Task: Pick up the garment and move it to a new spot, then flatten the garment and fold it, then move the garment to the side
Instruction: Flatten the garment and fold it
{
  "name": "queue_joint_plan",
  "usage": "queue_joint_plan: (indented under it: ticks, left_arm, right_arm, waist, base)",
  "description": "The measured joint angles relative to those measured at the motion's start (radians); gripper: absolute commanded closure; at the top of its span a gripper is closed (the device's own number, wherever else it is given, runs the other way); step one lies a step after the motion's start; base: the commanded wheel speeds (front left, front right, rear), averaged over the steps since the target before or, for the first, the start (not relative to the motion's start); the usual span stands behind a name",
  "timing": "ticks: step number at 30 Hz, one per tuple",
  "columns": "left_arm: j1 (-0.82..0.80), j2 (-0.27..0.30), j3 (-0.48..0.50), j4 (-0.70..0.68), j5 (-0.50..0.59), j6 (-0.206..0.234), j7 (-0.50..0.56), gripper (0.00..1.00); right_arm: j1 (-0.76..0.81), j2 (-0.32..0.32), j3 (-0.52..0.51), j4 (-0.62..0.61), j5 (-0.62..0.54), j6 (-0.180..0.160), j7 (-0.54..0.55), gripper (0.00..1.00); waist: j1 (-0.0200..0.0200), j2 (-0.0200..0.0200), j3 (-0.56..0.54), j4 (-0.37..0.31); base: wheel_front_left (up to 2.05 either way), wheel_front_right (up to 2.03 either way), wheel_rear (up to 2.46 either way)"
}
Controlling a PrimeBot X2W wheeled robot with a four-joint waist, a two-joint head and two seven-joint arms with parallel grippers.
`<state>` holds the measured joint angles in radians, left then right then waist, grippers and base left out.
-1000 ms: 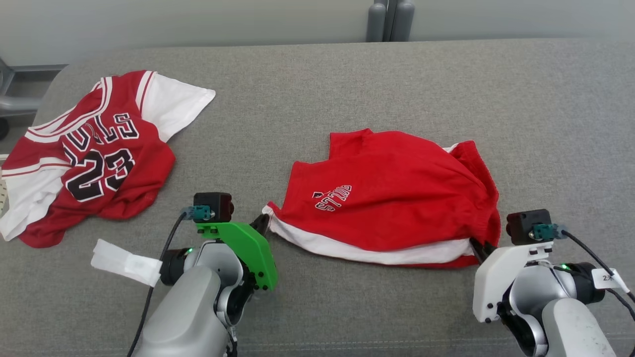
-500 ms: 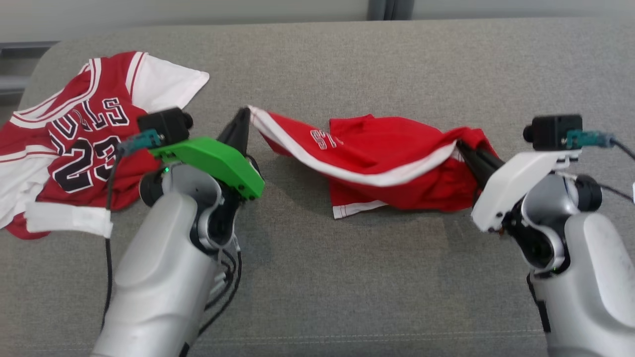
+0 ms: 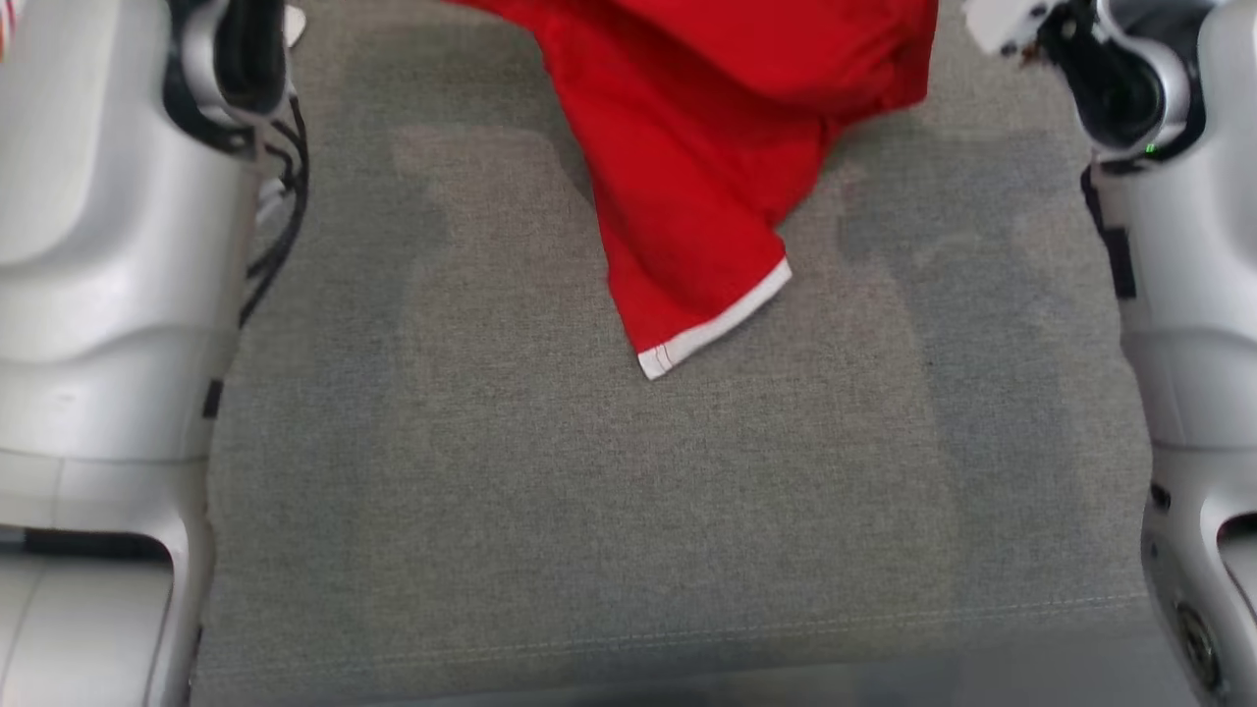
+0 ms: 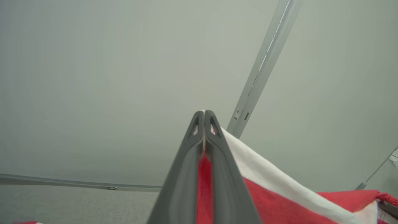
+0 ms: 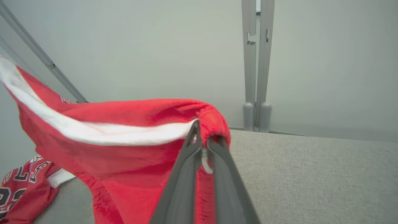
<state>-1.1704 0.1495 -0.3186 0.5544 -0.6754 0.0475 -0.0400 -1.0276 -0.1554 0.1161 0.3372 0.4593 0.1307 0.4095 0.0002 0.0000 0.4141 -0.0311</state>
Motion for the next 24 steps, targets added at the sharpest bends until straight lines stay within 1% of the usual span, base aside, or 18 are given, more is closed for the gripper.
queue_joint_plan:
  ticks: [3, 5, 11, 14, 18, 22, 24]
  left_arm:
    - [-0.115, 0.011, 0.021, 0.007, 0.009, -0.012, -0.051, 1.00]
    - [-0.197, 0.025, 0.026, 0.017, 0.019, -0.035, -0.059, 1.00]
    - [-0.423, 0.077, 0.022, 0.040, 0.054, -0.080, -0.059, 1.00]
    - [-0.505, 0.094, 0.029, 0.042, 0.064, -0.083, -0.077, 1.00]
    - [-0.600, 0.102, 0.043, 0.037, 0.073, -0.091, -0.132, 1.00]
    - [-0.613, 0.099, 0.038, 0.040, 0.073, -0.110, -0.156, 1.00]
    - [-0.597, 0.097, 0.029, 0.043, 0.071, -0.120, -0.160, 1.00]
  right_arm:
    - [-0.137, 0.007, 0.002, 0.079, -0.024, 0.000, -0.067, 1.00]
    - [-0.226, 0.018, -0.008, 0.127, -0.038, 0.000, -0.104, 1.00]
    - [-0.459, 0.044, -0.054, 0.237, -0.102, 0.000, -0.236, 1.00]
    - [-0.533, 0.048, -0.090, 0.276, -0.148, 0.000, -0.318, 1.00]
    - [-0.619, 0.053, -0.137, 0.306, -0.184, 0.001, -0.423, 1.00]
    - [-0.641, 0.058, -0.148, 0.340, -0.188, 0.001, -0.471, 1.00]
    - [-0.630, 0.052, -0.117, 0.360, -0.188, 0.001, -0.480, 1.00]
  waist:
    - [0.0000, 0.0000, 0.054, -0.014]
    - [0.0000, 0.0000, 0.089, -0.024]
    - [0.0000, 0.0000, 0.196, -0.053]
    - [0.0000, 0.0000, 0.244, -0.067]
    - [0.0000, 0.0000, 0.298, -0.083]
    - [0.0000, 0.0000, 0.339, -0.095]
    - [0.0000, 0.0000, 0.355, -0.100]
  base:
    - [0.00, 0.00, 0.00]
    - [0.00, 0.00, 0.00]
    - [0.00, 0.00, 0.00]
    - [0.00, 0.00, 0.00]
    - [0.00, 0.00, 0.00]
    - [0.00, 0.00, 0.00]
    - [0.00, 0.00, 0.00]
